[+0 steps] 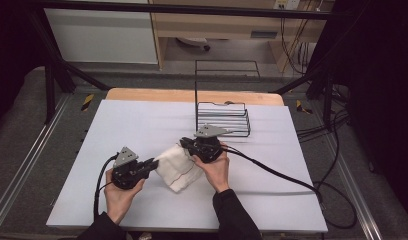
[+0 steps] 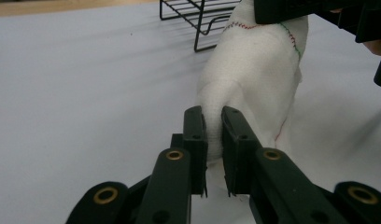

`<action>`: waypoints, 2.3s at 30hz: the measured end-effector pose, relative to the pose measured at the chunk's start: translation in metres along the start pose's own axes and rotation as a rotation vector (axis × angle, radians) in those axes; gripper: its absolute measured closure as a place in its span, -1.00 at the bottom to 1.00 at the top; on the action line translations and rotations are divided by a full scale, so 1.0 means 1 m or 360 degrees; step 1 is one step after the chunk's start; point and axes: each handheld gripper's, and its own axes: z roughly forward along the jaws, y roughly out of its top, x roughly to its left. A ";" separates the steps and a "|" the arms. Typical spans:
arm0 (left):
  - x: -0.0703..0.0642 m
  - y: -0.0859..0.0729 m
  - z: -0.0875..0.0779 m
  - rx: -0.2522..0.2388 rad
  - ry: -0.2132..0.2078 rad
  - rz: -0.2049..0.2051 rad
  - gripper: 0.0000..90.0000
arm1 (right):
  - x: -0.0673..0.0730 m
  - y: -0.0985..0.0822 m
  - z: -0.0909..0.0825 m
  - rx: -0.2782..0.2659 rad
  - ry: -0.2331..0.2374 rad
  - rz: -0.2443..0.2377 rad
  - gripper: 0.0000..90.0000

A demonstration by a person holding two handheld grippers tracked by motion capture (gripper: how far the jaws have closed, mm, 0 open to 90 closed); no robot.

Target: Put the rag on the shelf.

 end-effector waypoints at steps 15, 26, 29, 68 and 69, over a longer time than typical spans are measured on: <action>-0.019 0.031 -0.017 -0.0167 -0.0058 0.0113 0.80 | 0.003 0.014 -0.035 -0.0247 -0.0081 -0.0028 0.87; -0.030 0.054 -0.018 -0.0314 -0.0056 0.0165 0.80 | 0.007 0.024 -0.063 -0.0458 -0.0189 -0.0077 0.87; -0.031 0.060 -0.017 -0.0346 -0.0060 0.0160 0.80 | 0.007 0.028 -0.072 -0.0504 -0.0207 -0.0076 0.87; -0.052 0.130 0.007 -0.0622 -0.0148 0.0202 0.81 | -0.018 0.061 -0.120 -0.0775 -0.0409 -0.0057 0.87; -0.052 0.132 0.007 -0.0625 -0.0148 0.0206 0.81 | -0.019 0.062 -0.120 -0.0784 -0.0418 -0.0057 0.87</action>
